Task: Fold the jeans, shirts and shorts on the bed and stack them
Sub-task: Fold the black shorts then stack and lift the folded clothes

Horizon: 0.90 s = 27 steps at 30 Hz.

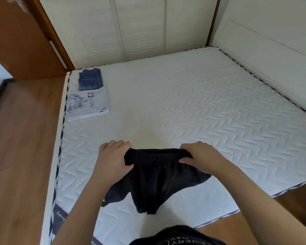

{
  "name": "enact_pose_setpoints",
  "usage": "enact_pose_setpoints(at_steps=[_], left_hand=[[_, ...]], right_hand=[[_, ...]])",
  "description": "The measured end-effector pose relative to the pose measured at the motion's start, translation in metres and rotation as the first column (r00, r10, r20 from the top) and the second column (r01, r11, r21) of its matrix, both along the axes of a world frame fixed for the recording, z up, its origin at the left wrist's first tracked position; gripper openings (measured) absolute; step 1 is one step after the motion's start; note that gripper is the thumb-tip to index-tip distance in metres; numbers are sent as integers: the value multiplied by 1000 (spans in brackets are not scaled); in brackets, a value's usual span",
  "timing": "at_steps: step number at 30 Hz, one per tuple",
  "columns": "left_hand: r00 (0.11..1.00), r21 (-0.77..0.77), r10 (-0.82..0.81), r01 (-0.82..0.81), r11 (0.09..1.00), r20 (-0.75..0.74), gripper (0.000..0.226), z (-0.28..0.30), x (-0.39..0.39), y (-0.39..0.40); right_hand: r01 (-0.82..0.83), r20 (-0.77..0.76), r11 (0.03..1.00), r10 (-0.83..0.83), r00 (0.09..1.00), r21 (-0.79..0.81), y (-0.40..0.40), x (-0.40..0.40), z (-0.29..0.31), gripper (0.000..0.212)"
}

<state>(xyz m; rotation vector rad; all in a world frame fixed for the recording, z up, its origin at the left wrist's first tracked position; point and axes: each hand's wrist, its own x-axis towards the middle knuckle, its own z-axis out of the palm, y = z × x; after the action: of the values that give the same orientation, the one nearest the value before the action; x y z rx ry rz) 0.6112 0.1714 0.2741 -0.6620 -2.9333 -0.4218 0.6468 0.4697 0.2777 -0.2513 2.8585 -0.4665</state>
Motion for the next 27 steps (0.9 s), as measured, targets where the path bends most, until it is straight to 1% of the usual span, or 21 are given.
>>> enact_pose_setpoints(at_steps=[2,4,6,8,10,12,15,17,20,21,24,27], left_hand=[[999,-30,4,-3,1000,46,22,2,15,-13],[990,-17,7,-5,1000,139,20,4,34,-26],[968,57,66,-82,995,244,22,6,57,-38],[946,75,165,-193,978,280,29,9,81,-52],[940,26,238,-251,968,244,34,11,103,-67],[954,-15,251,-252,968,162,36,17,120,-83],[966,-139,258,-256,957,-3,41,27,143,-105],[950,-177,308,-312,933,-52,43,31,160,-120],[913,-200,405,-408,891,-55,47,30,185,-144],[894,-216,445,-444,870,-45,52,30,197,-160],[868,-270,496,-473,839,18,76,32,218,-190],[861,-221,509,-496,840,3,90,36,244,-236]], right_hand=[[-26,-3,1000,26,1000,-12,-9,2,1,19],[-57,10,998,57,998,-34,-19,5,0,20],[-86,44,989,92,995,-123,-28,10,-1,18],[-130,86,963,154,984,-235,-38,14,0,14],[-174,110,939,215,970,-298,-51,22,2,14],[-207,93,917,252,963,-341,-65,29,2,19],[-249,66,903,289,955,-350,-86,36,5,21],[-297,40,892,329,943,-340,-103,39,10,21],[-341,6,863,370,929,-373,-132,41,20,27],[-371,-6,847,399,917,-381,-151,42,25,28],[-422,-1,802,466,885,-423,-188,45,38,29],[-492,44,775,551,833,-396,-241,50,46,35]])
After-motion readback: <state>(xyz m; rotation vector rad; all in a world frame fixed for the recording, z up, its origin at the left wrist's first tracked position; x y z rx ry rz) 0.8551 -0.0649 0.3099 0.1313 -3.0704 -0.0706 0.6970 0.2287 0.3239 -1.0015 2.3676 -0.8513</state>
